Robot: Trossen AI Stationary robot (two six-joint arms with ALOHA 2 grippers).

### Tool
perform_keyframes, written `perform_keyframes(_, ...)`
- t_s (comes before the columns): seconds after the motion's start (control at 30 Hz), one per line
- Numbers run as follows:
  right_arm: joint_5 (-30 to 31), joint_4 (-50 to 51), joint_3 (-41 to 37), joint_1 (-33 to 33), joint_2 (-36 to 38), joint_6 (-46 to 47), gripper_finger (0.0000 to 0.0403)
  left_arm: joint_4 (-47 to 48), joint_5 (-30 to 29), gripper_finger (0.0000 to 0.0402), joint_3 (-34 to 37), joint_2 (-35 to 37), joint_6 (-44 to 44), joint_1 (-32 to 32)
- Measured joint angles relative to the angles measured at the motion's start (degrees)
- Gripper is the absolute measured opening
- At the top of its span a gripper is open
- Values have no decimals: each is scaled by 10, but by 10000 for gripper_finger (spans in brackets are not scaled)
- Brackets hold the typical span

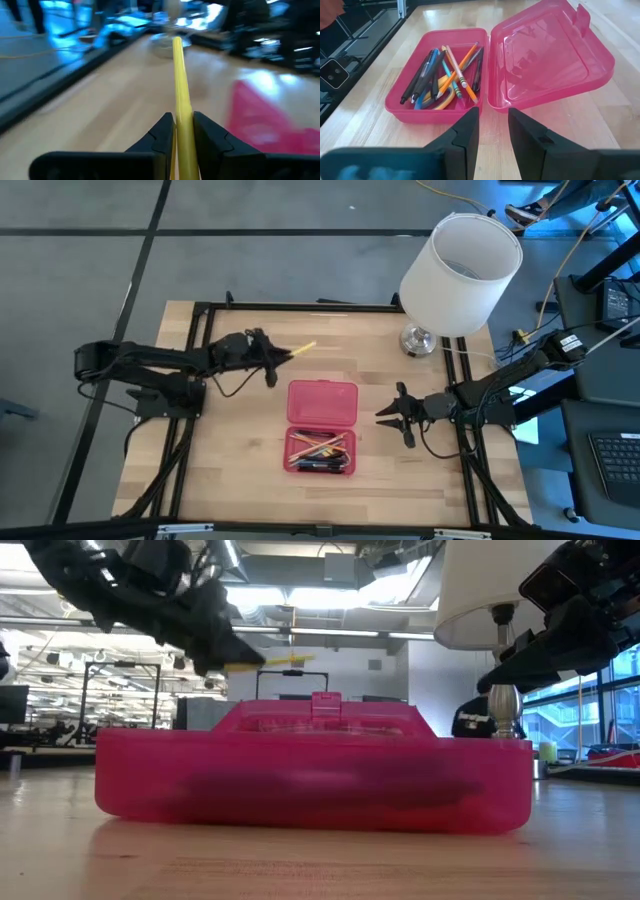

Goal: Pick & place school supplies into a supply box
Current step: Put the yellow pen into the red supply box

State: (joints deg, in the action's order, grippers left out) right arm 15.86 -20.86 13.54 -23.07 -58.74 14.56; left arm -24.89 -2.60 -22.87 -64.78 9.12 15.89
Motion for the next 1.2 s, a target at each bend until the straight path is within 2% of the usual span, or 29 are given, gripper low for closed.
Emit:
perform_keyframes(0.17, 0, 0, 0, 0, 0, -3, 108, -8, 6, 45, -15, 0, 42, -95)
perform_keyframes(0.27, 2, 1, 0, 0, 0, -8, 108, -4, -14, 44, -38, -15, 47, -163)
perform_keyframes(0.4, 25, 9, 0, 0, 0, 2, 108, -5, -58, 44, -80, -53, 36, -248)
perform_keyframes(0.57, 40, 36, 0, 0, 0, 30, 108, 18, -95, 46, -123, -129, 37, -321)
perform_keyframes(0.77, 40, 37, 0, 0, 0, 32, 108, 21, -99, 46, -157, -229, 81, -364)
perform_keyframes(1.07, 41, 37, 0, 0, 0, 49, 108, 25, -66, 47, -181, -329, 142, -377)
perform_keyframes(1.2, 85, 47, 0, 0, 0, 68, 108, 26, -65, 47, -181, -347, 159, -376)
